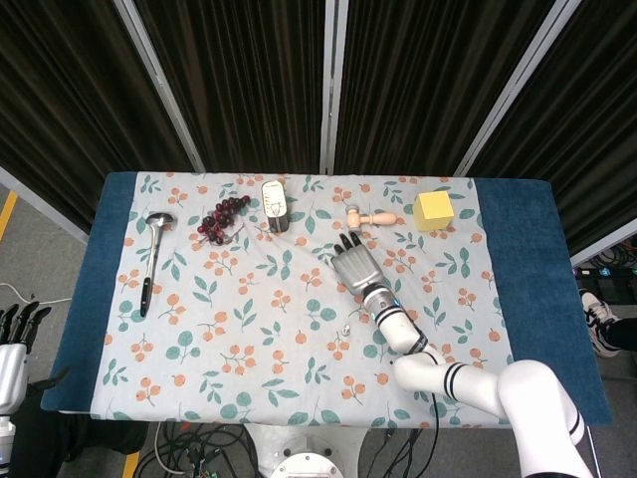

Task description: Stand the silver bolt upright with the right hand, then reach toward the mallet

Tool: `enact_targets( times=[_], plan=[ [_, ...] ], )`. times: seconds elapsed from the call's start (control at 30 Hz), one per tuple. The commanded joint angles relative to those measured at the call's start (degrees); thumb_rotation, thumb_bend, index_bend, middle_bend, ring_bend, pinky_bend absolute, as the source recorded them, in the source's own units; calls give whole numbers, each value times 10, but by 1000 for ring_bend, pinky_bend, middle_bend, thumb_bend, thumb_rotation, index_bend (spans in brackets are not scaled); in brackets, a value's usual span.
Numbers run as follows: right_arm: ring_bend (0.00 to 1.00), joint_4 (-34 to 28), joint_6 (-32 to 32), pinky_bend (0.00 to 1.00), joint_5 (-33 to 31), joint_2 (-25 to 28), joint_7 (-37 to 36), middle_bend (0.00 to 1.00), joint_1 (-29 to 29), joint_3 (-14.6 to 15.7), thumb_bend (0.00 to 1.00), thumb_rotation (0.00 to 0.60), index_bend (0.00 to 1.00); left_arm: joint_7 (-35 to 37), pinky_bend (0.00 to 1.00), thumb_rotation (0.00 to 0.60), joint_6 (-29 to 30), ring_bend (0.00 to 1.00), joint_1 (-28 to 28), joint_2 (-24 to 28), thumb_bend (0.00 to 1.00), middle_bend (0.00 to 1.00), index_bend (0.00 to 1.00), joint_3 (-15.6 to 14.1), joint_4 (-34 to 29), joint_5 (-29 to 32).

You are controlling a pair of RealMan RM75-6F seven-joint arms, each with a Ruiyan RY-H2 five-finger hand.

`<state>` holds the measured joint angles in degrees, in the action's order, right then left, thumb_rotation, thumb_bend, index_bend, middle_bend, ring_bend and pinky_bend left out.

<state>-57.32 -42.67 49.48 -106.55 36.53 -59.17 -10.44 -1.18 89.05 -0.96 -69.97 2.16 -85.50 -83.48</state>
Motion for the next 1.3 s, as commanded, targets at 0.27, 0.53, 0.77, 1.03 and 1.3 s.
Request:
enact_targets(
  times=[0.27,0.53,0.77,1.03,1.3],
  plan=[
    [0,-14,-19,0,18,3,-18,239,10,-5,340,600,581,4,0,600,2,1,-2,-1,0,78,156,0,4,-1],
    [0,-96,-24,0,11,45,-71,240,33,-27,341,600,584,1,0,600,4,1,-2,-1,0,78,156,-1,3,-6],
    [0,-149,-10,0,-10,81,-131,241,51,-46,342,600,586,-1,0,600,3,1,-2,-1,0,78,156,-1,1,-7],
    [0,-137,-1,0,-12,84,-173,240,60,-45,341,600,586,-2,0,600,2,1,-1,-1,0,78,157,-1,1,-7],
    [0,-119,-2,0,-2,76,-184,239,56,-41,341,600,573,-2,0,600,1,2,-1,-2,0,78,156,0,1,-6]
  ],
)
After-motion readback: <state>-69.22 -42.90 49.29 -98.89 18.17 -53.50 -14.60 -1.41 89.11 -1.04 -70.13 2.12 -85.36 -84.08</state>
